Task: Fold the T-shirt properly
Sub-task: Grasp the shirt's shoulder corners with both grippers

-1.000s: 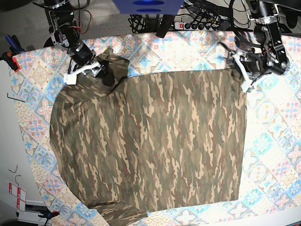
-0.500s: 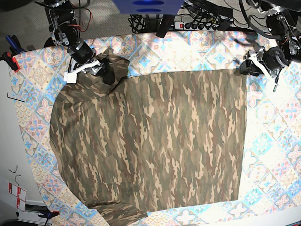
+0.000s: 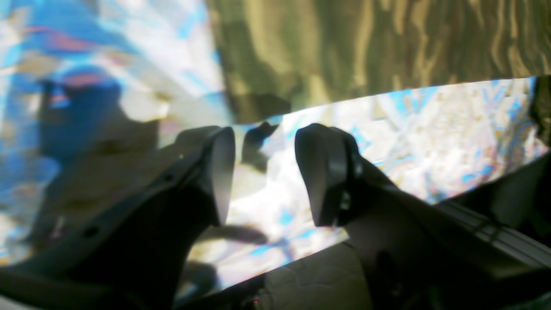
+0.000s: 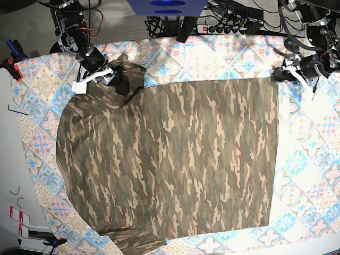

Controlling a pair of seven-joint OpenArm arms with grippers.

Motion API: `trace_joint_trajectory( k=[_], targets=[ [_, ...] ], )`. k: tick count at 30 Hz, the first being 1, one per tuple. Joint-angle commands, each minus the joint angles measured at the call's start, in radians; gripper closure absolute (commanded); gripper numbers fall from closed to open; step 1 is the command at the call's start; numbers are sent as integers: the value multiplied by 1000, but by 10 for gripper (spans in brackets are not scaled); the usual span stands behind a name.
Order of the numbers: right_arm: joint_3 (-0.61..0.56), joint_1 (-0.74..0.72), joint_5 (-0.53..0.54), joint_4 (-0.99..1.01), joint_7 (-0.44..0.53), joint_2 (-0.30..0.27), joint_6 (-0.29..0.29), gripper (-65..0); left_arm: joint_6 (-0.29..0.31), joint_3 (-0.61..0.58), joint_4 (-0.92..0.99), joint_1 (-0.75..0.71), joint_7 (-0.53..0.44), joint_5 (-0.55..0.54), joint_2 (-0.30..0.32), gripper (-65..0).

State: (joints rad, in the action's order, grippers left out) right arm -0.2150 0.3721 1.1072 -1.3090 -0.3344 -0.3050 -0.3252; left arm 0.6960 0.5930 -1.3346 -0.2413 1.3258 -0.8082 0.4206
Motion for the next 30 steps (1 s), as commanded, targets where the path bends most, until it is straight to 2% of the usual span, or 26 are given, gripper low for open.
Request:
trace_joint_trajectory(
  k=[1,7,11,15,21,24,30],
  targets=[
    [-5,15,-23,3,-53,-6,33,-436,2,5,-10,3,-32,-15,34,-263],
    [-5,17,-23,3,-53,-7,33,-436,2,-2,108,0,-122,-13,74,-263],
    [-7,18,-23,3,-53,-7,33,-436,2,-3,174,9,-165,-13,60,-263],
    [-7,18,-23,3,-53,-7,33,-436,2,-12,174,32,-165,-13,25,-265],
    [-7,18,-23,3,-53,-6,33,-436,2,-156,174,89,-133,-18,-15,-263],
    [-7,18,-23,3,-53,-6,33,-436,2,-158,174,95,-130,-13,-39,-263],
    [-8,20,-23,3,-53,-6,33,-436,2,-160,174,87,-130,-12,-39,-255]
  ],
)
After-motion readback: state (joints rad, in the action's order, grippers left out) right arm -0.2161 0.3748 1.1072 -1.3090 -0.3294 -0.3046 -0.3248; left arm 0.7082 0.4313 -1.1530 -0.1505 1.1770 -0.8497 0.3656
